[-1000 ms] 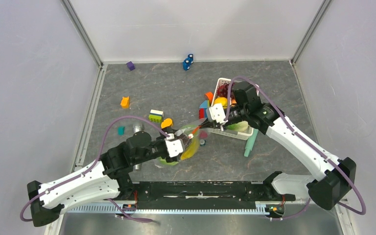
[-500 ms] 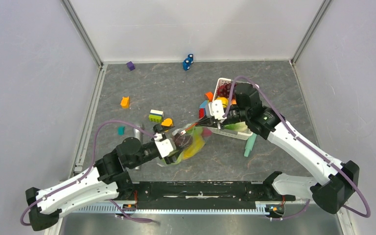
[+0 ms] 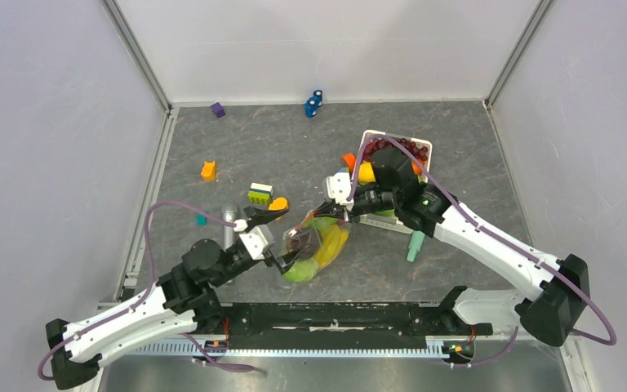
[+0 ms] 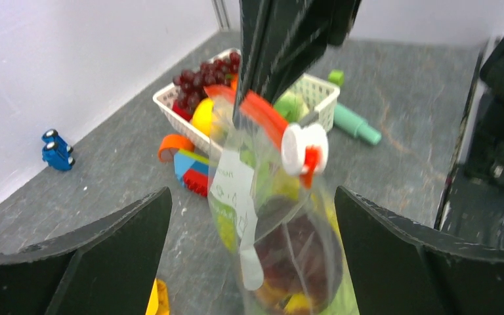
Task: Open the zip-top bag and remove the fake food
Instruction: Adjust the zipper food storage bag at the center of the board.
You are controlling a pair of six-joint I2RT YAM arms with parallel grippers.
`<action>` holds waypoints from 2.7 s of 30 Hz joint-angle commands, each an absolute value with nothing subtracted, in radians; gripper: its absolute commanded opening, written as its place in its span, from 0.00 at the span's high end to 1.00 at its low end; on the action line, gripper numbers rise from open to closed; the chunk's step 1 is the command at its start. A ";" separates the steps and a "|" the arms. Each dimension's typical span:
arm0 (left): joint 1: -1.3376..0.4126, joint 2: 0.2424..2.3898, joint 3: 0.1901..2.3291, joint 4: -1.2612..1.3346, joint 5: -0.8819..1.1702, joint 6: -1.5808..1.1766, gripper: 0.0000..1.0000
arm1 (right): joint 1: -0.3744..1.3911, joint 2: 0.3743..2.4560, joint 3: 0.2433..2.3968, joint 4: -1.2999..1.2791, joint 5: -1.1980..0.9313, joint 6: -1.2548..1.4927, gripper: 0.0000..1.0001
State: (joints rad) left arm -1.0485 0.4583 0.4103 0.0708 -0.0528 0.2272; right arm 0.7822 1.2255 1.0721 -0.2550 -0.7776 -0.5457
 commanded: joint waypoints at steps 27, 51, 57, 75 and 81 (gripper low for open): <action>-1.043 0.368 0.364 0.261 -0.221 0.051 0.32 | 0.829 1.192 1.062 -0.016 -0.671 -0.323 1.00; -1.043 0.417 0.486 0.120 -0.238 0.078 0.98 | 0.833 1.113 0.999 -0.053 -0.669 -0.340 1.00; -1.042 0.500 0.630 -0.074 -0.146 0.117 0.98 | 0.837 1.088 1.023 -0.108 -0.662 -0.405 0.68; -1.042 0.703 0.933 -0.334 -0.116 0.010 0.98 | 1.025 1.135 1.172 -0.114 -0.546 -0.488 0.46; -1.043 0.686 0.925 -0.330 -0.114 -0.022 0.98 | 1.055 1.151 1.157 -0.093 -0.471 -0.502 0.49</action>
State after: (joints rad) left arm -1.0485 0.7109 0.8860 -0.3862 -0.1284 0.0208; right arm 1.0405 1.1461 1.1332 -0.1345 -0.5488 -0.4797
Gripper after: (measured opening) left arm 0.034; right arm 0.521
